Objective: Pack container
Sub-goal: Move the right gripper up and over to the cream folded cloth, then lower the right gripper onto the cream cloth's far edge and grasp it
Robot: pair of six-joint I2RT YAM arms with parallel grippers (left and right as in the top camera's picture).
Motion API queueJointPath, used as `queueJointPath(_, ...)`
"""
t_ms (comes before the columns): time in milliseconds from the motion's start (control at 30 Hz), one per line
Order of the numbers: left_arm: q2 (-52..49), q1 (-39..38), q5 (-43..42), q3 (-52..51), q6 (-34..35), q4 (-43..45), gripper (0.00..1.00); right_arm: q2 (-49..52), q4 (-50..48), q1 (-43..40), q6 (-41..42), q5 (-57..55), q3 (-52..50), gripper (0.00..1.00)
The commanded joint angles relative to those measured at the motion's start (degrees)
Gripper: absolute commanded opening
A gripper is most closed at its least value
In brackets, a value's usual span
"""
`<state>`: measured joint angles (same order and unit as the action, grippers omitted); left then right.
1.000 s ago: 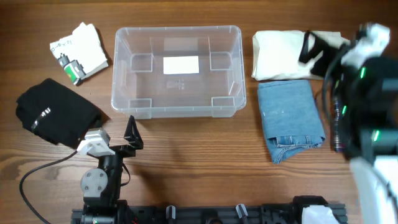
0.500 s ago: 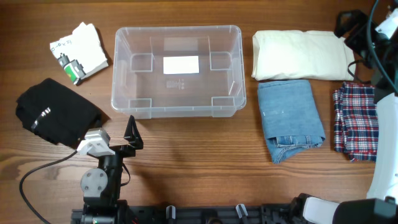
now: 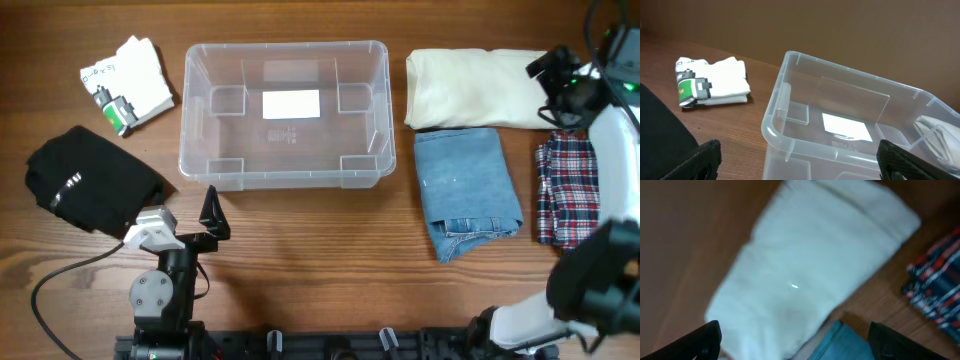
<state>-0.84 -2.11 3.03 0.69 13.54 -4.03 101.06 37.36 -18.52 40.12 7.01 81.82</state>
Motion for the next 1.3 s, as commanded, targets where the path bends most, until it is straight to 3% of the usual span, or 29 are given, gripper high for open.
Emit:
queueJointPath(0, 0.3, 0.4, -0.6, -0.3, -1.4, 0.2, 1.00, 4.9, 1.3, 1.4, 6.9, -1.9, 1.0, 0.95)
queueJointPath(167, 0.3, 0.4, -0.6, -0.3, -1.4, 0.2, 1.00, 8.5, 2.6, 4.0, 9.0, -2.8, 1.0, 0.98)
queueJointPath(467, 0.3, 0.4, -0.6, -0.3, -1.4, 0.2, 1.00, 11.2, 2.4, 7.5, 21.6, -8.0, -1.6, 1.00)
queueJointPath(933, 0.3, 0.4, -0.7, -0.3, -1.4, 0.2, 1.00, 16.1, -2.0, 7.5, 23.4, -5.6, -1.7, 1.00)
queueJointPath(1133, 0.3, 0.4, -0.6, -0.3, -1.4, 0.2, 1.00, 16.1, -2.5, 7.5, 23.3, -5.7, -1.7, 0.89)
queueJointPath(1267, 0.3, 0.4, -0.6, -0.3, -1.4, 0.2, 1.00, 16.2, -3.1, 7.4, 23.3, -5.7, -1.7, 0.89)
